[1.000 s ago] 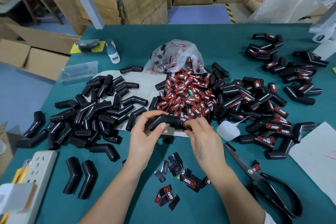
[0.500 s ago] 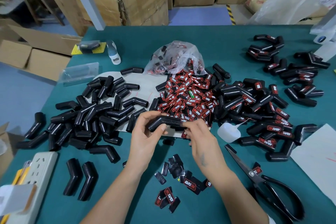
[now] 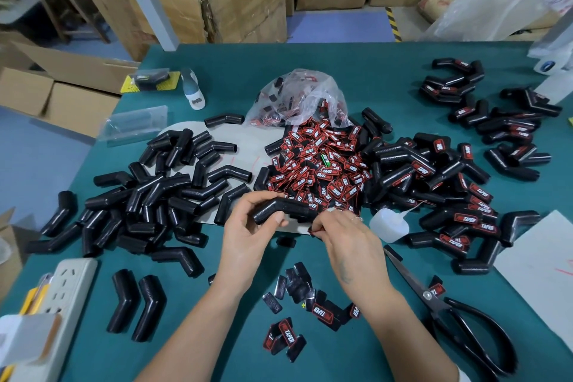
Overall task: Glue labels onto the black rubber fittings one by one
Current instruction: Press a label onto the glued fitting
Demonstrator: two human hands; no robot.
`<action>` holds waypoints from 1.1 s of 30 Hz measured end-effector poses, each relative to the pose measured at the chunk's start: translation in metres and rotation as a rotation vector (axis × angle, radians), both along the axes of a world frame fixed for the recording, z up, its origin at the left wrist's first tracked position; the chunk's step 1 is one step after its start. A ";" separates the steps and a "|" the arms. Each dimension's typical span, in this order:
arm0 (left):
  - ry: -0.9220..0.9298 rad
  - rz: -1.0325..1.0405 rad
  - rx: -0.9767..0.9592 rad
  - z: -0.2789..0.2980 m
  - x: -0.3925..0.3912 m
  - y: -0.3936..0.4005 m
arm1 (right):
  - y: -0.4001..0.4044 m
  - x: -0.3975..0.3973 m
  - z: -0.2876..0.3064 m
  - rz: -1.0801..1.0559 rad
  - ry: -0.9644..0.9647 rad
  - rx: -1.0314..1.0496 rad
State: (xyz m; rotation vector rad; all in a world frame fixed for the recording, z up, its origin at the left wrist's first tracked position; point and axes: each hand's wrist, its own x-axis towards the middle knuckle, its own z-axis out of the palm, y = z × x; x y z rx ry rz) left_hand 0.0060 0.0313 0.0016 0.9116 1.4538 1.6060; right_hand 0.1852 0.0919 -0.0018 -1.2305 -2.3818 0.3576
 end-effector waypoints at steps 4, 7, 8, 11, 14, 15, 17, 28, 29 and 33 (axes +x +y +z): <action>0.003 0.005 -0.005 -0.001 0.000 0.000 | 0.001 -0.001 -0.004 0.036 0.029 0.051; 0.000 0.001 -0.006 -0.001 -0.002 0.000 | -0.001 -0.001 -0.004 0.052 0.125 -0.038; 0.009 -0.001 -0.007 -0.001 -0.002 0.000 | -0.002 -0.001 -0.003 0.034 0.190 -0.103; 0.046 0.008 0.004 -0.001 -0.001 0.000 | -0.007 0.000 0.005 -0.044 0.473 -0.303; 0.126 -0.012 0.020 -0.002 -0.002 -0.001 | -0.011 0.001 0.016 -0.062 0.733 -0.473; 0.142 -0.022 0.013 -0.003 -0.001 -0.002 | -0.013 0.001 0.019 -0.068 0.811 -0.538; 0.171 -0.035 0.000 -0.004 -0.001 -0.003 | -0.015 0.001 0.025 -0.096 0.943 -0.654; 0.111 -0.140 0.107 -0.004 -0.002 -0.003 | -0.012 0.003 0.030 -0.109 1.070 -0.861; 0.124 -0.152 0.110 -0.005 -0.002 -0.003 | -0.012 0.003 0.030 -0.092 1.068 -0.897; 0.138 -0.208 0.128 -0.009 -0.003 -0.003 | -0.011 0.002 0.027 -0.076 1.048 -1.036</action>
